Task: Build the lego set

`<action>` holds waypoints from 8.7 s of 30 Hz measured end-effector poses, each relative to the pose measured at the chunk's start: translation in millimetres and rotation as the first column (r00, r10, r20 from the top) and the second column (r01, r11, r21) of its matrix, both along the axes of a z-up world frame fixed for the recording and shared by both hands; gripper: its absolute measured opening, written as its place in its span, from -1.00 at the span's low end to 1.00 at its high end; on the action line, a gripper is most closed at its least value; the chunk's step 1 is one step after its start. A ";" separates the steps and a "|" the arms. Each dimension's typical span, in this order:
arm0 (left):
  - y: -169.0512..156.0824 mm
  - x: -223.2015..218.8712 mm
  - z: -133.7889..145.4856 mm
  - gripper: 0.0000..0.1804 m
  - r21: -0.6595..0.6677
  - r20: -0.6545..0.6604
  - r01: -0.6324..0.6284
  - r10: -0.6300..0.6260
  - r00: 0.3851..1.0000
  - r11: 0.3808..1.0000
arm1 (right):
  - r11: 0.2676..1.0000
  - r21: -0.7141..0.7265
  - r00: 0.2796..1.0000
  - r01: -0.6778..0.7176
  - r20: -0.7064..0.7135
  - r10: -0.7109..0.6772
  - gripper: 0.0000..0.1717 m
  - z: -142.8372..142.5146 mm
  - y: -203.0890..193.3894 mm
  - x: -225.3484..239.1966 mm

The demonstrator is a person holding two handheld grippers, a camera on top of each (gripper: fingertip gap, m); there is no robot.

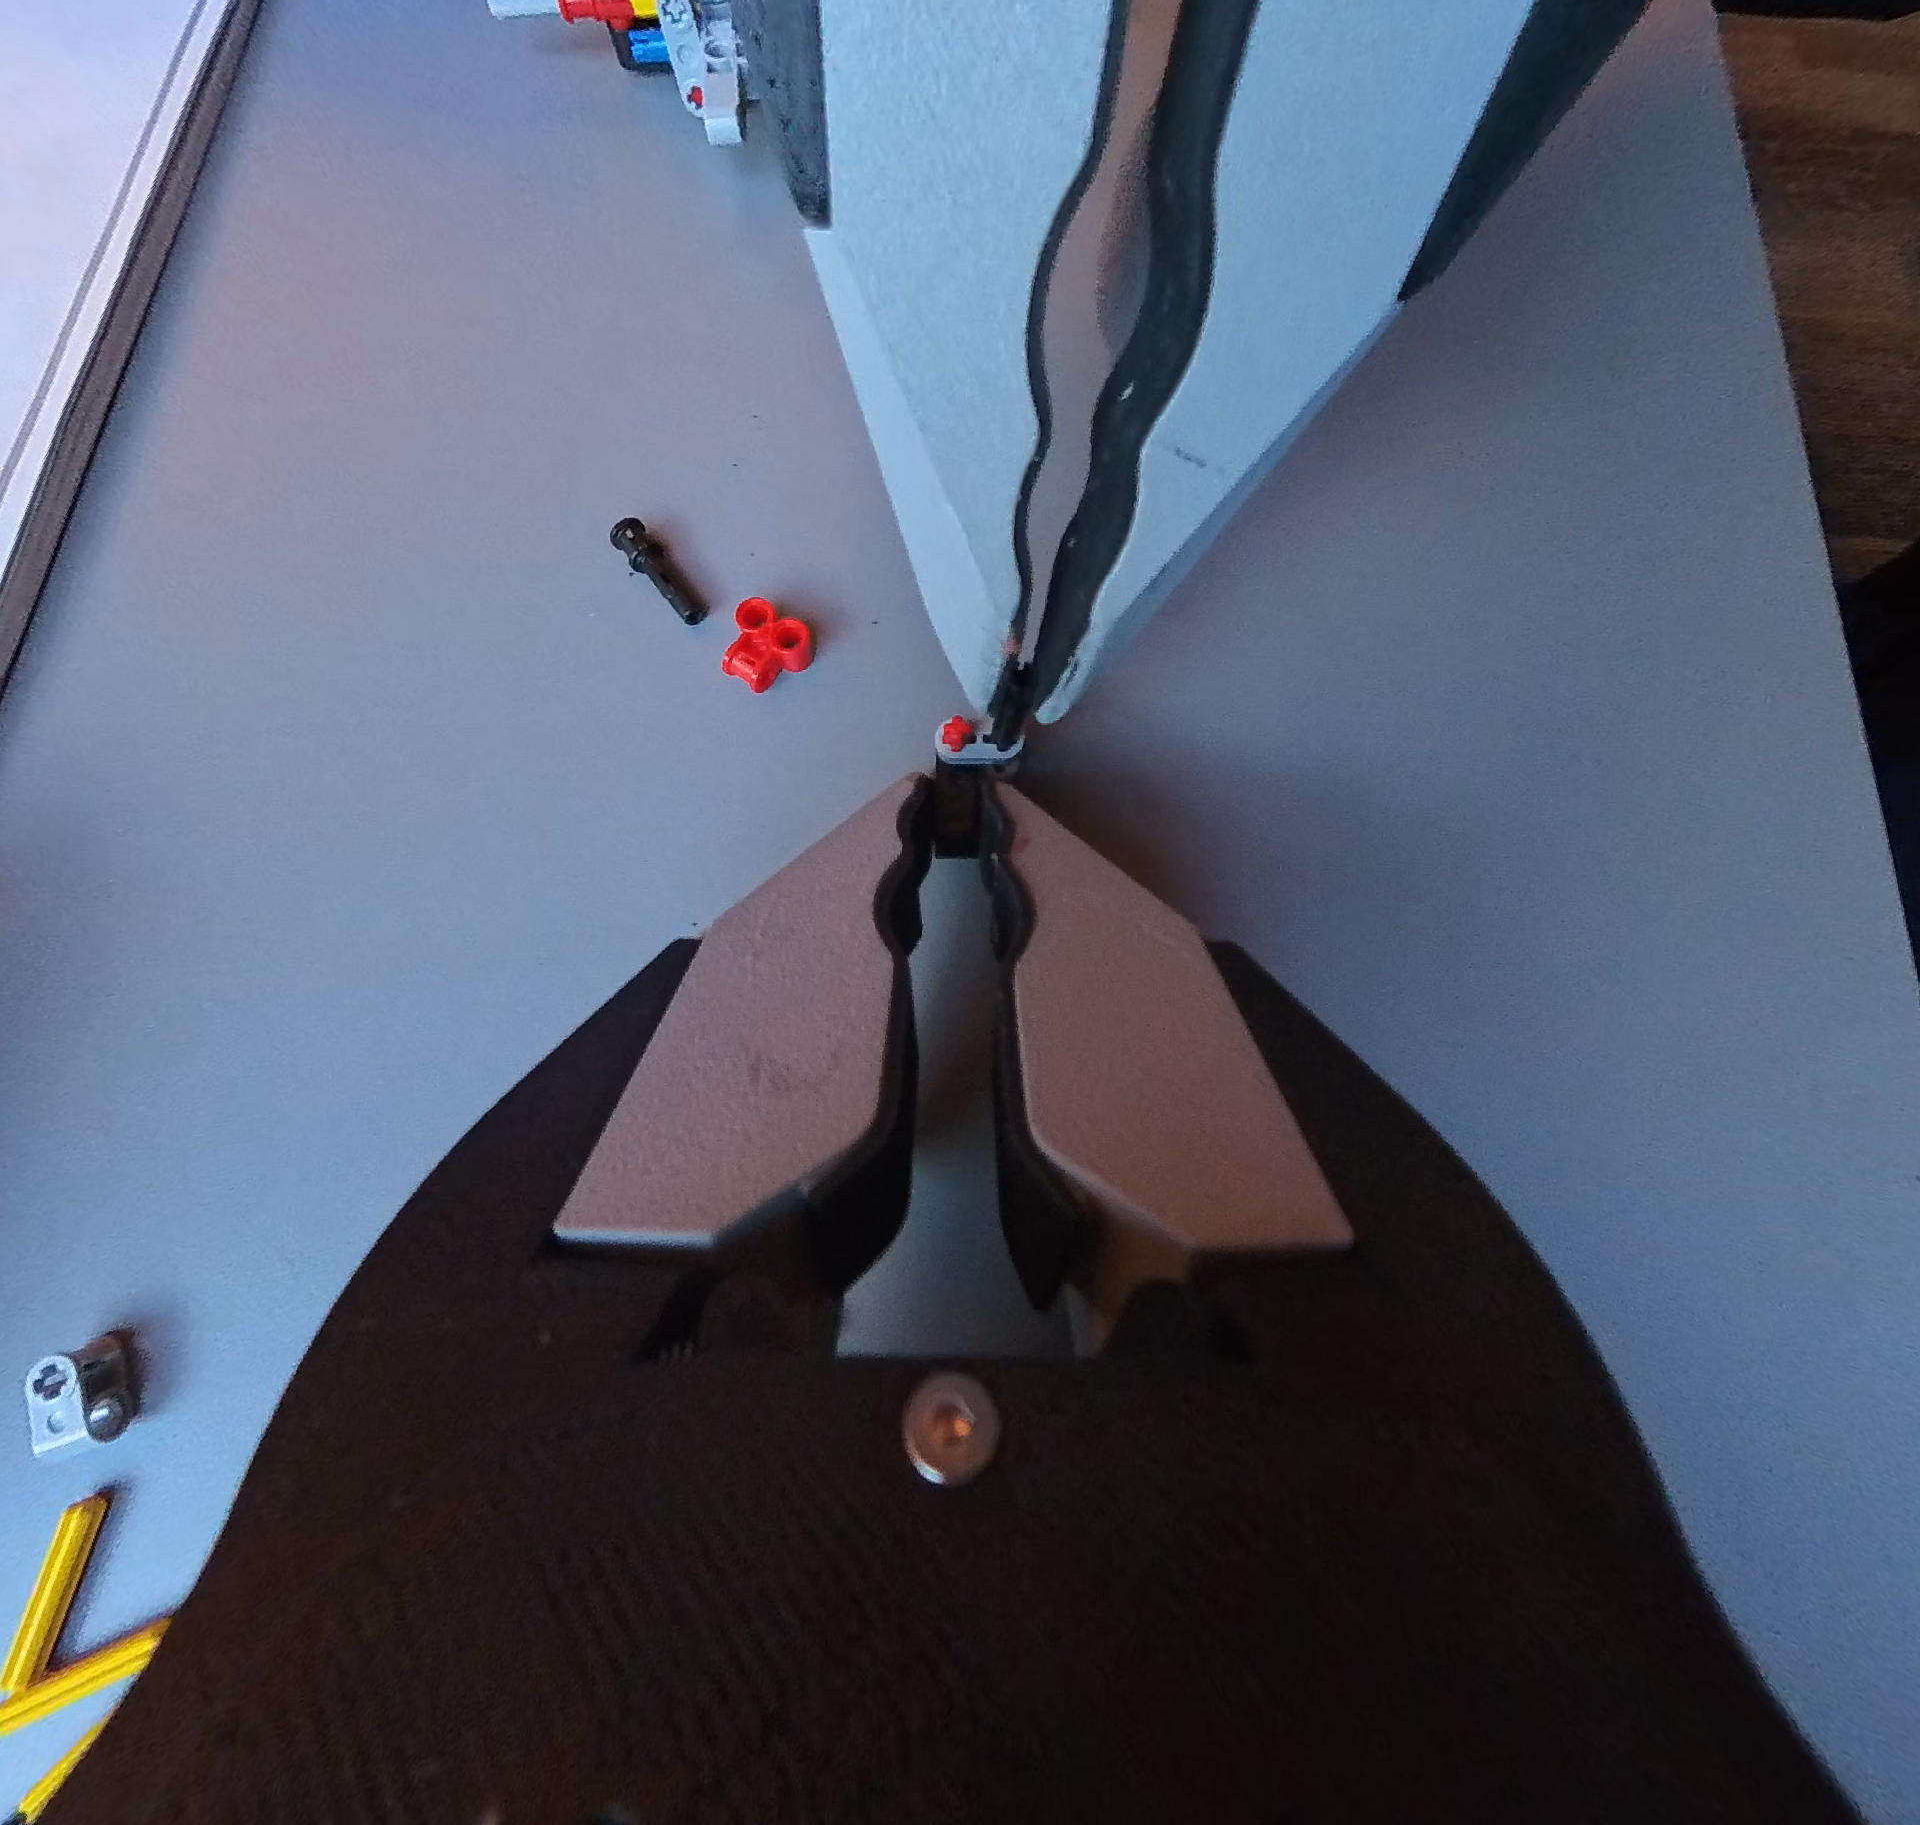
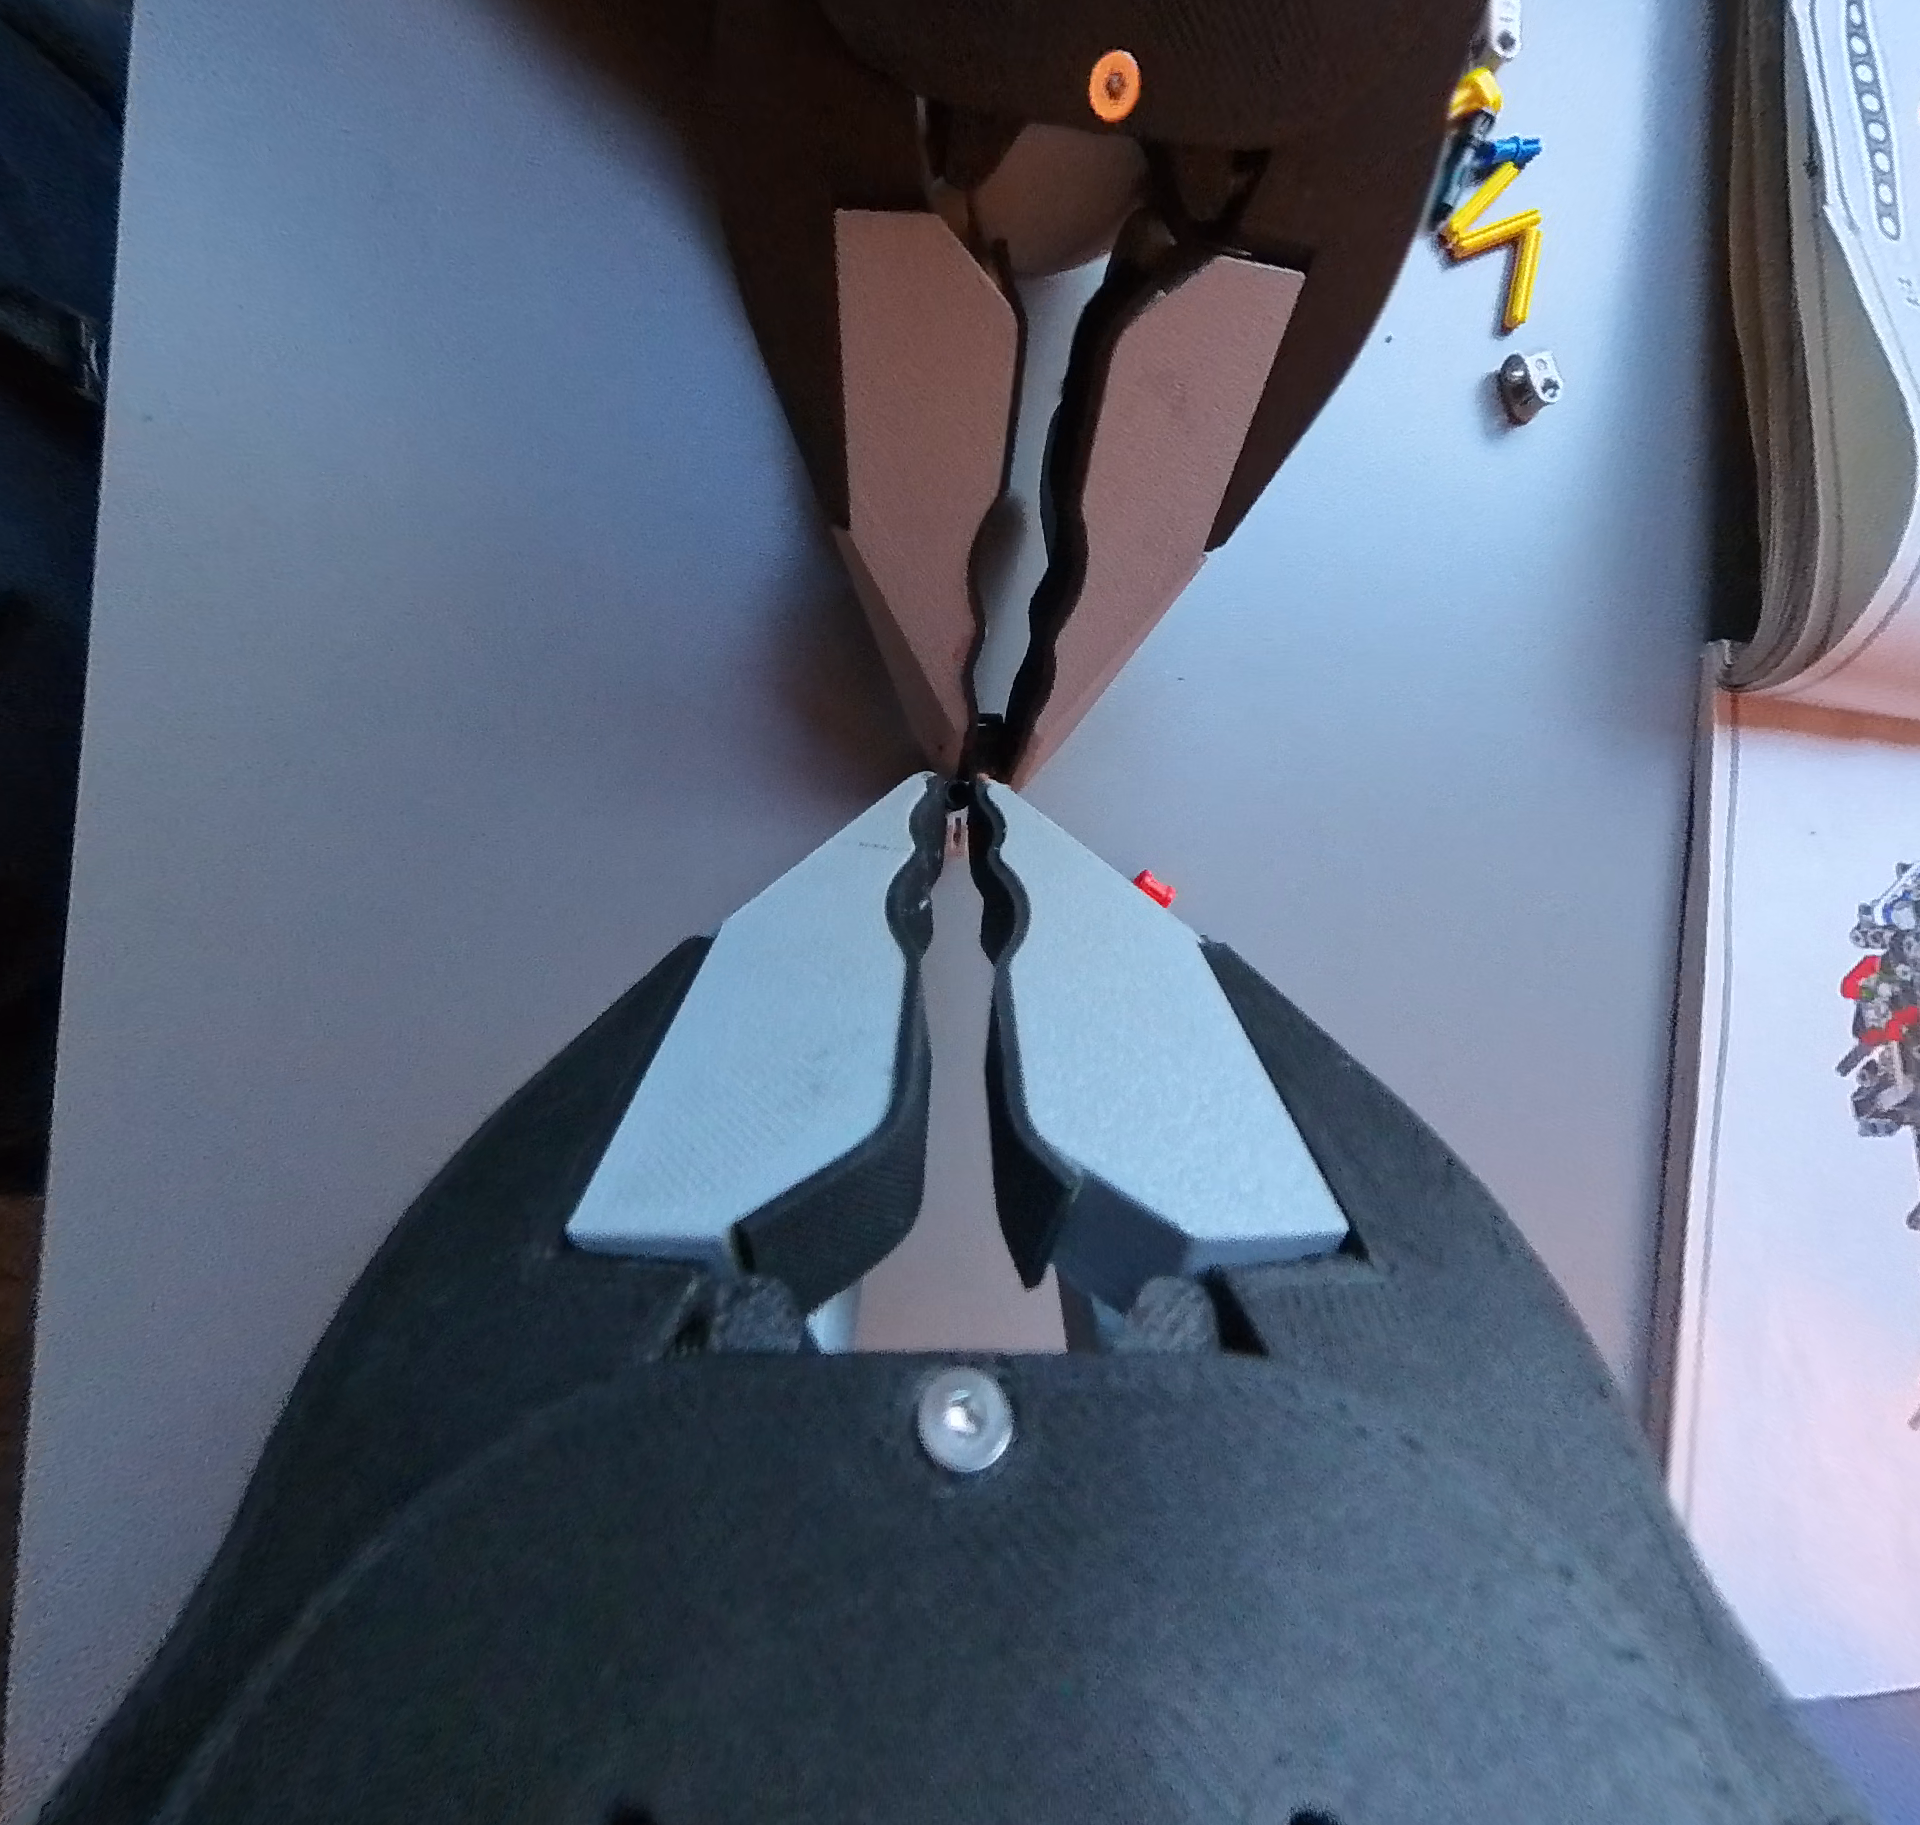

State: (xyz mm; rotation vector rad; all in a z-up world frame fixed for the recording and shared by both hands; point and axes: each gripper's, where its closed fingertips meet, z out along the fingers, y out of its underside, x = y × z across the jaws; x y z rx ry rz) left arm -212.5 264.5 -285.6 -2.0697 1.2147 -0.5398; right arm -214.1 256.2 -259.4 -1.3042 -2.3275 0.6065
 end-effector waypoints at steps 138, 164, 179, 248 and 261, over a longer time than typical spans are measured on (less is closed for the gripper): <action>27.5 -41.3 53.3 -0.93 -0.374 0.496 -0.266 0.434 0.752 0.888 | 0.874 -0.457 0.858 0.166 -0.370 -0.356 -0.60 28.0 45.2 -40.1; 26.3 -49.2 49.3 -0.93 -0.539 0.544 -0.191 0.512 0.665 0.821 | 0.909 -0.402 0.845 0.107 -0.445 -0.296 -0.65 37.6 35.0 -40.9; 16.9 -36.7 29.9 -0.93 -0.398 0.389 -0.249 0.408 0.826 0.883 | 0.879 -0.470 0.846 0.078 -0.436 -0.308 -0.71 40.9 31.7 -40.3; 7.9 -24.5 29.4 -0.94 -0.405 0.386 -0.187 0.353 0.852 0.895 | 0.782 -0.621 0.865 0.048 -0.366 -0.344 -0.78 42.8 29.8 -38.0; 13.3 -28.6 27.5 -0.93 -0.206 0.250 -0.283 0.330 0.910 0.937 | 0.839 -0.539 0.910 0.070 -0.311 -0.275 -1.00 25.5 17.0 -38.4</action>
